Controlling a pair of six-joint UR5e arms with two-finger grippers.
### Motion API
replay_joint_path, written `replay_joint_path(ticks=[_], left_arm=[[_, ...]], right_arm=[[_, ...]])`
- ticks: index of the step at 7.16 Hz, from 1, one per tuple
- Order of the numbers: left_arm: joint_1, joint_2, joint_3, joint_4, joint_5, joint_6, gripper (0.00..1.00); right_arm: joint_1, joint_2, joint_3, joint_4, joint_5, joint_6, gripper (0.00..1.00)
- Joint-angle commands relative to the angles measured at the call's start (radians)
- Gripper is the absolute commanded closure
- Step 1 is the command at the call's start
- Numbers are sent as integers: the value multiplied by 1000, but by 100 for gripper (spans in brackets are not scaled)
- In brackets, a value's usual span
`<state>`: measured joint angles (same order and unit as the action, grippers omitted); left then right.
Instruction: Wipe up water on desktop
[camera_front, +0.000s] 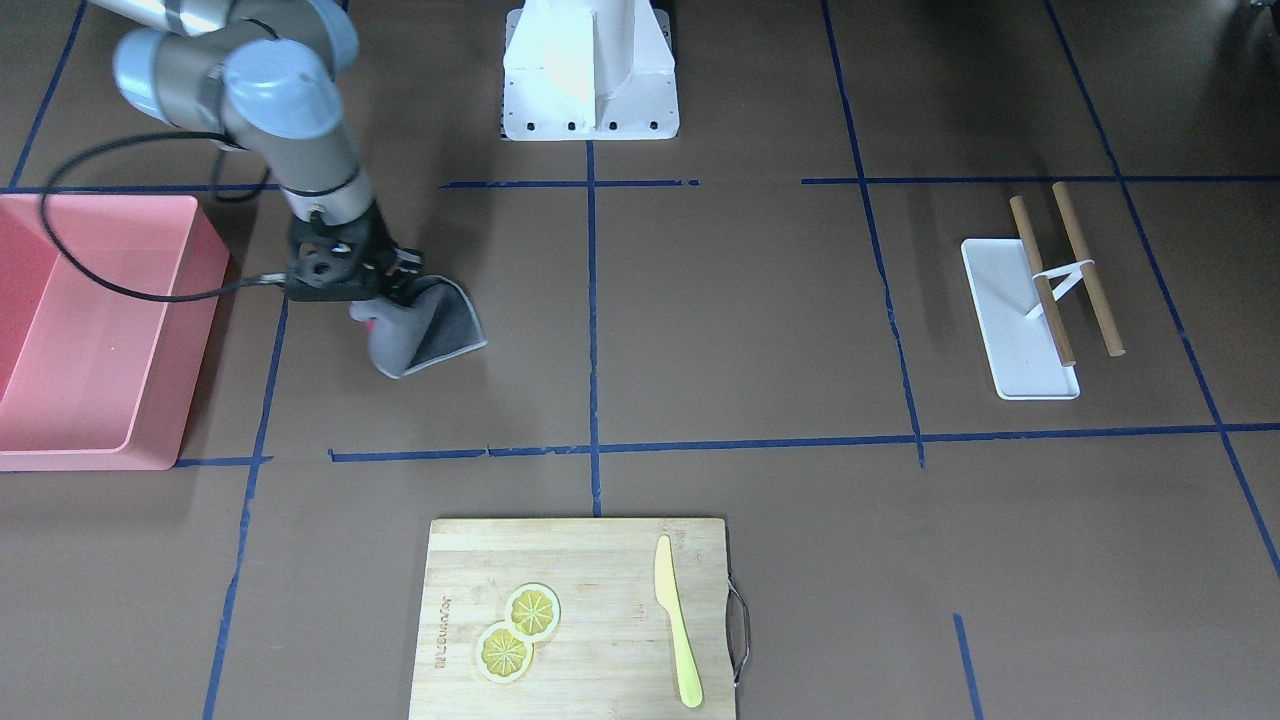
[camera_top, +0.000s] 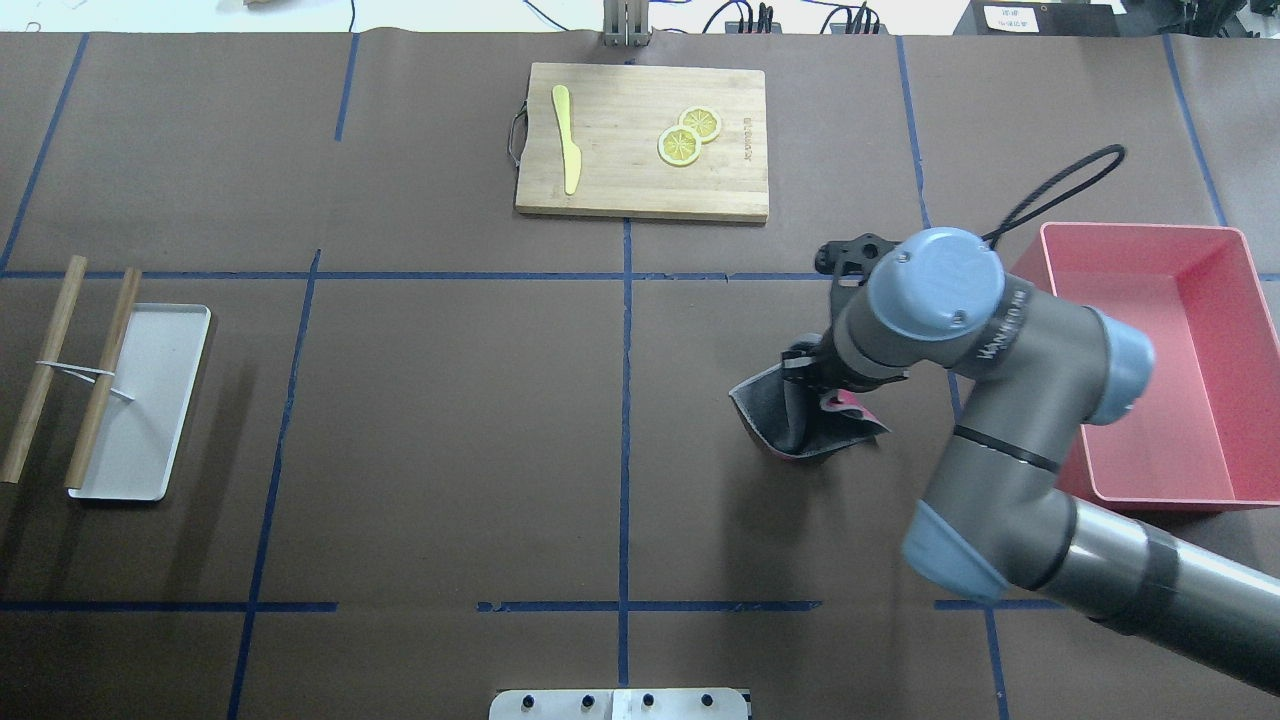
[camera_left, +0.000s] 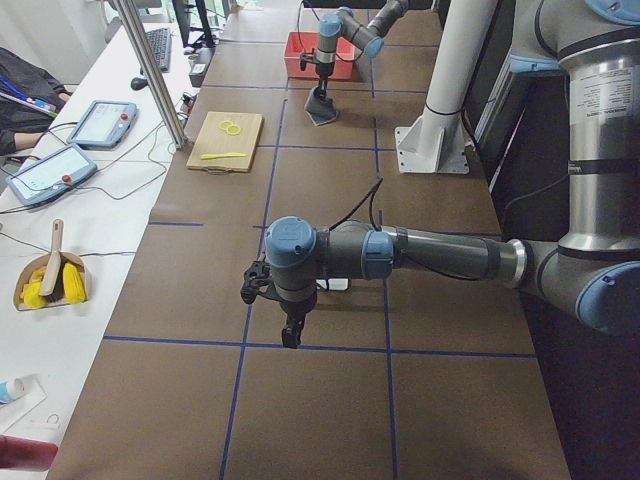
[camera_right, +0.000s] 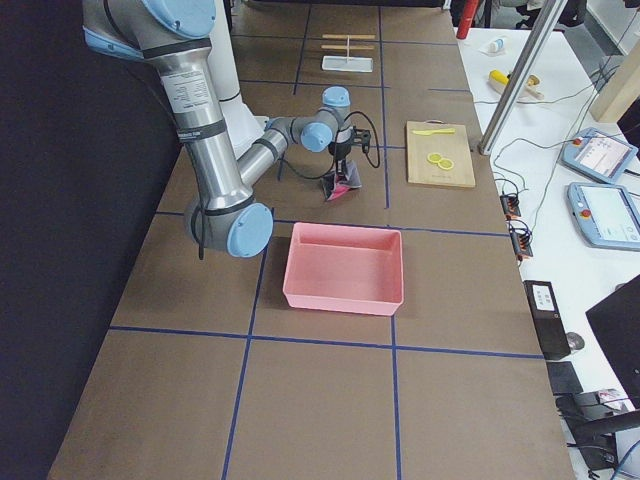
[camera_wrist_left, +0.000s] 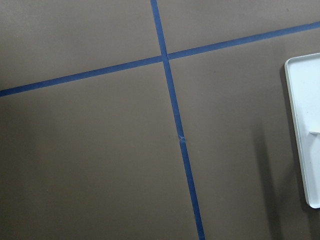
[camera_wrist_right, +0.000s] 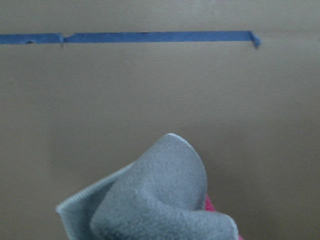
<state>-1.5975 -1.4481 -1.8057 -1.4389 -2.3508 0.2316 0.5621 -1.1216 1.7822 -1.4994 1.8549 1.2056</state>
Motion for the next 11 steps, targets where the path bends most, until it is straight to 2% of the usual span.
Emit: replay_joint_path(ticks=[1, 2, 3, 4, 5, 6, 7, 9, 11], left_arm=[[-1, 0, 3, 0, -22, 0, 0], [-1, -2, 6, 0, -22, 0, 0], [-1, -2, 3, 0, -25, -18, 0], [-1, 0, 3, 0, -57, -27, 0], [-1, 0, 6, 0, -65, -28, 0], [-1, 0, 5, 0, -67, -28, 0], [-1, 0, 5, 0, -67, -28, 0], [-1, 0, 5, 0, -67, -28, 0], [-1, 0, 5, 0, -67, -28, 0]], right_arm=[[-68, 251, -165, 1, -17, 180, 100], [-94, 348, -217, -1, -42, 248, 100], [-99, 380, -216, -7, -43, 285, 100], [-97, 349, -198, -8, -34, 279, 100], [-82, 248, -123, -10, -28, 243, 100], [-49, 135, 1, -92, -2, 110, 100], [-13, 75, 78, -170, 1, -3, 100], [59, -125, 161, -185, 1, -204, 100], [105, -239, 219, -188, 3, -293, 100]])
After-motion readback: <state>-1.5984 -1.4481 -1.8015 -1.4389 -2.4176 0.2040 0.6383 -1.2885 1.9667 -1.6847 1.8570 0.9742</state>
